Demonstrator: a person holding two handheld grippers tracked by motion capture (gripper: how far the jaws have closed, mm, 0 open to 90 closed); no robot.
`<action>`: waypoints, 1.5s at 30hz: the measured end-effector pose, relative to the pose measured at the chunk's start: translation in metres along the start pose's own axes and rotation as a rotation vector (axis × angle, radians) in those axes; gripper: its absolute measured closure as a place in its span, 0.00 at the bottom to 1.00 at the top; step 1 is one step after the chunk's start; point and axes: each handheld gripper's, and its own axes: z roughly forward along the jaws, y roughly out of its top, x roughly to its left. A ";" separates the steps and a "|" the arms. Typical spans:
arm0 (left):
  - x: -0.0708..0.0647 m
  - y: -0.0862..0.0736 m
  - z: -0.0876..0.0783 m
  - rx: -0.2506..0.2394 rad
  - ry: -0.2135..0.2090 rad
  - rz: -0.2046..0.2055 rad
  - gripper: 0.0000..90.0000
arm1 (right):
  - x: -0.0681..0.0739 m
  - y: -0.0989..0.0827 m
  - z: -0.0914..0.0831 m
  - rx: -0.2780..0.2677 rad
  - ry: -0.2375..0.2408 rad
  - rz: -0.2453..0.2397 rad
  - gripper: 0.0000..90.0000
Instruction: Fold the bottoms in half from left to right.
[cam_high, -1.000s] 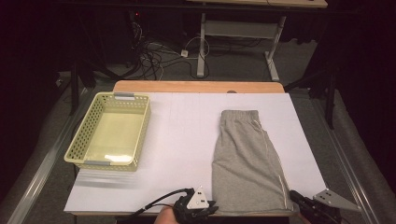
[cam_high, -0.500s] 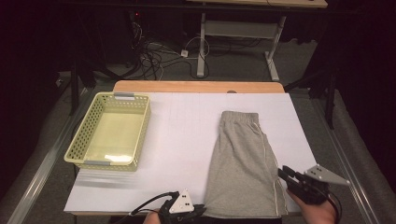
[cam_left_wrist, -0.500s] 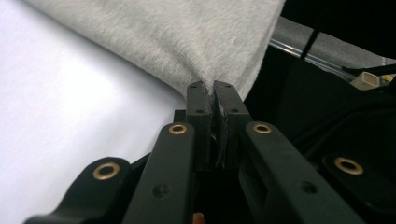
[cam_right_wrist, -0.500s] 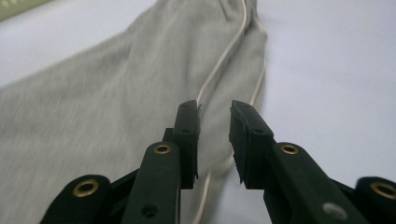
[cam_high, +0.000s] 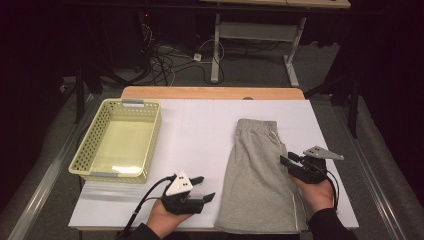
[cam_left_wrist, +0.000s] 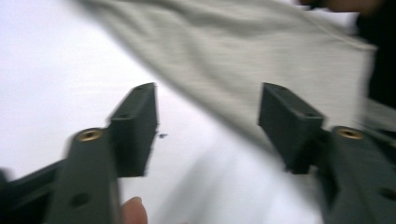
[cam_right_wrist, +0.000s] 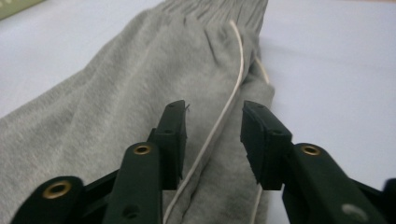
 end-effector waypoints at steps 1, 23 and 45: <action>0.007 0.000 0.001 0.008 0.028 -0.008 0.30 | 0.001 -0.002 0.000 0.009 0.005 -0.001 0.65; 0.027 -0.007 0.006 0.014 0.055 -0.055 0.00 | 0.013 -0.011 -0.007 0.037 -0.017 -0.072 0.93; 0.026 -0.007 0.005 0.007 0.047 -0.039 0.00 | 0.028 -0.052 -0.076 0.024 0.019 -0.024 0.75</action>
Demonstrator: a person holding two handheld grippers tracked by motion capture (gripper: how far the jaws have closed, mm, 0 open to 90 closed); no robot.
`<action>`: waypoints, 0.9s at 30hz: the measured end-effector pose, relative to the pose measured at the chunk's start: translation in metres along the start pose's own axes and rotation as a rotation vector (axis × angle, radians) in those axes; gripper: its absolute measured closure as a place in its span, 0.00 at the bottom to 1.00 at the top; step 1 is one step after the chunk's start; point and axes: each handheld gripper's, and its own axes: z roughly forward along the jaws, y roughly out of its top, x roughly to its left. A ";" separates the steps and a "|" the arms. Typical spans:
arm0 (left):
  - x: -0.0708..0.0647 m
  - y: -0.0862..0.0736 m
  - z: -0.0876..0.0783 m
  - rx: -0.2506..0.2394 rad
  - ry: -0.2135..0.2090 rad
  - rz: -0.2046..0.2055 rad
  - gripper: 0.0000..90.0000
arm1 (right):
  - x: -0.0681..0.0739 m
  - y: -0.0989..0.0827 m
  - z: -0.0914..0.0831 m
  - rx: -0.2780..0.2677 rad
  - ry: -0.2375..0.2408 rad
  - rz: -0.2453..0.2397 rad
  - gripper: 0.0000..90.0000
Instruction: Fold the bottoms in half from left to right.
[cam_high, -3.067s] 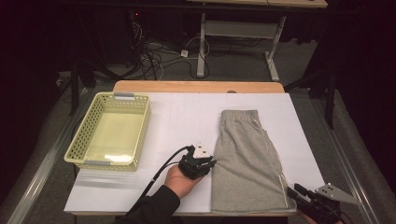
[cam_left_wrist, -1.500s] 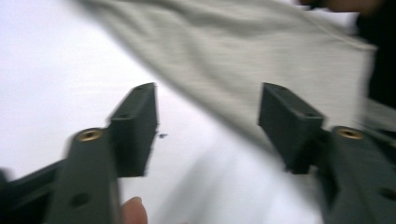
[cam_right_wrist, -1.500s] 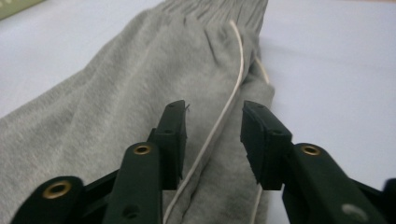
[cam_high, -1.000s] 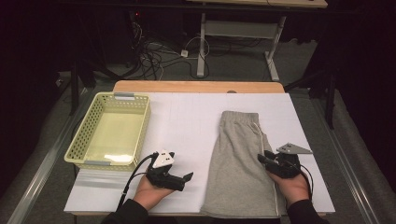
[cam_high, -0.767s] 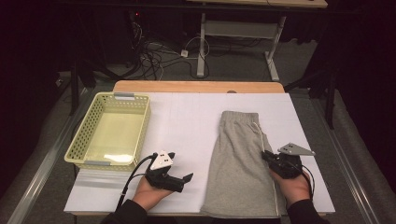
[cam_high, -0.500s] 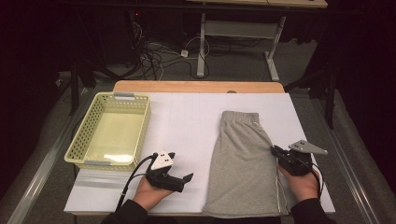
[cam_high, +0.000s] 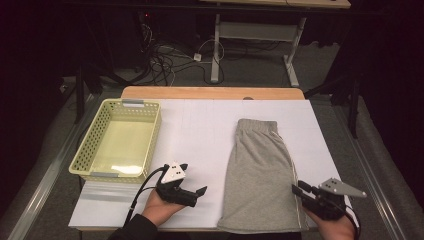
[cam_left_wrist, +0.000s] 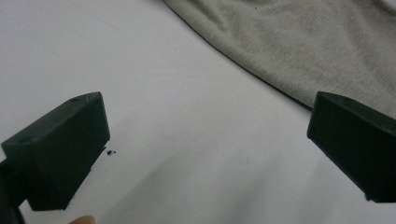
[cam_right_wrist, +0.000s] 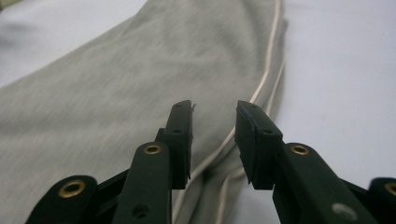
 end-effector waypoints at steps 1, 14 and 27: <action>0.000 0.000 0.000 0.000 -0.001 0.001 0.00 | 0.003 -0.004 -0.004 0.010 0.005 -0.005 0.75; 0.000 0.000 0.000 0.000 -0.005 0.005 0.00 | 0.004 -0.021 -0.026 0.027 -0.038 -0.027 0.98; 0.000 0.000 0.000 -0.002 -0.006 0.006 0.00 | -0.006 0.026 -0.003 -0.088 -0.008 -0.018 0.68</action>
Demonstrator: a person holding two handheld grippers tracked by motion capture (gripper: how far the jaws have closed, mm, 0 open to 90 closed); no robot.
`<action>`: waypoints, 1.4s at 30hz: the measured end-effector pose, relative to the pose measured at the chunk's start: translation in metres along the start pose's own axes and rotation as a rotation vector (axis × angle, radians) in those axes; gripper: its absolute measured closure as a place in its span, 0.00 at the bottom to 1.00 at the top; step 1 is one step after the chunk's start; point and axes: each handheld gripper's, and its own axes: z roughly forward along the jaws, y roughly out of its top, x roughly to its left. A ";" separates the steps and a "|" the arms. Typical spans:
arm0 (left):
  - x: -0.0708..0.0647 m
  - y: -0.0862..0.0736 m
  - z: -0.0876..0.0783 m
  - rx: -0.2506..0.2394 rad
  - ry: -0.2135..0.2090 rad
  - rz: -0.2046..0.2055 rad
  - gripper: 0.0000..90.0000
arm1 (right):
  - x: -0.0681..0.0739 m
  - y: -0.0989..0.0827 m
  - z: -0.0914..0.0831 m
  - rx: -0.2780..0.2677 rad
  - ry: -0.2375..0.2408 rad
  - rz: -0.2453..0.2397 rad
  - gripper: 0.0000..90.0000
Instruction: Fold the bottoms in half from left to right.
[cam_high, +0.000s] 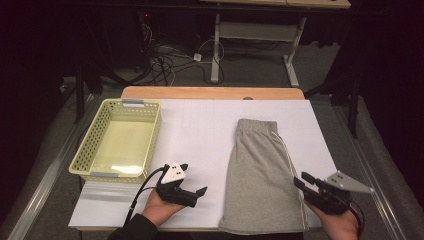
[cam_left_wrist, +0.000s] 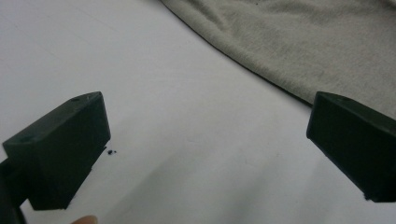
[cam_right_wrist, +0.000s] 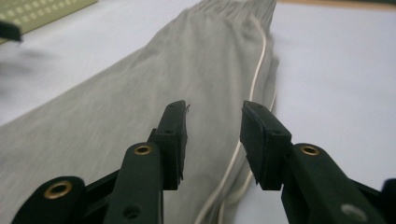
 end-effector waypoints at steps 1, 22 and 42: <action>0.000 0.000 0.000 0.000 0.000 0.002 0.00 | -0.002 0.007 0.008 -0.003 -0.006 -0.007 0.68; 0.000 0.000 -0.001 -0.004 -0.020 0.010 0.00 | -0.049 0.091 0.174 0.149 -0.092 0.060 0.91; 0.000 0.000 0.000 -0.002 -0.014 0.009 0.00 | -0.021 0.116 0.149 0.009 0.018 -0.066 0.94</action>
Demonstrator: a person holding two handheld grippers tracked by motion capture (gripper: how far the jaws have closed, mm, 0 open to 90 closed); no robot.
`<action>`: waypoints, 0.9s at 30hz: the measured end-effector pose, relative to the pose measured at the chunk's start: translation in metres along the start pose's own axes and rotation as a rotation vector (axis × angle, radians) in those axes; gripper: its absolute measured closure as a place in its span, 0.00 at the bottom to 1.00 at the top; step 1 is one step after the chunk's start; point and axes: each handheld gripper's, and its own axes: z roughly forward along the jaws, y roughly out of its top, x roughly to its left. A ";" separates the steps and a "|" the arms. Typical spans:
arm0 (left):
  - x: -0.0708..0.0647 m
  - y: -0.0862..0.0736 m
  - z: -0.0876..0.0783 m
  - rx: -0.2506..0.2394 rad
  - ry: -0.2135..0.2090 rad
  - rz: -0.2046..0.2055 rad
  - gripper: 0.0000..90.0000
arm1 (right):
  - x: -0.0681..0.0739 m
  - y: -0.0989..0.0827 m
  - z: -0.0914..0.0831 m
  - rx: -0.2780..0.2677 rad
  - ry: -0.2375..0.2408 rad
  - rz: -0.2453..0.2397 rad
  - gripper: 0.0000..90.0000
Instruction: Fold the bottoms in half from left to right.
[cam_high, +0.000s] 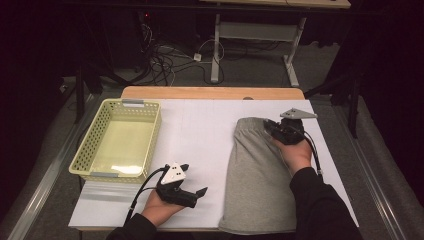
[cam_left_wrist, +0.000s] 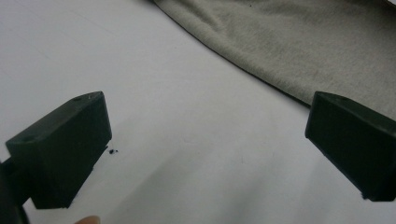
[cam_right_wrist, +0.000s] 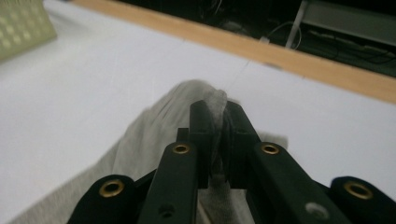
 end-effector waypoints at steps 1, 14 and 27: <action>0.000 0.000 0.000 0.000 0.000 0.000 0.00 | -0.003 0.003 0.001 -0.004 -0.006 0.008 0.94; -0.001 0.000 0.000 -0.001 0.008 0.005 0.00 | -0.036 -0.030 0.051 0.200 -0.083 0.120 0.91; -0.001 0.000 0.000 -0.003 0.014 0.004 0.00 | -0.037 -0.016 0.031 0.134 -0.067 0.132 0.68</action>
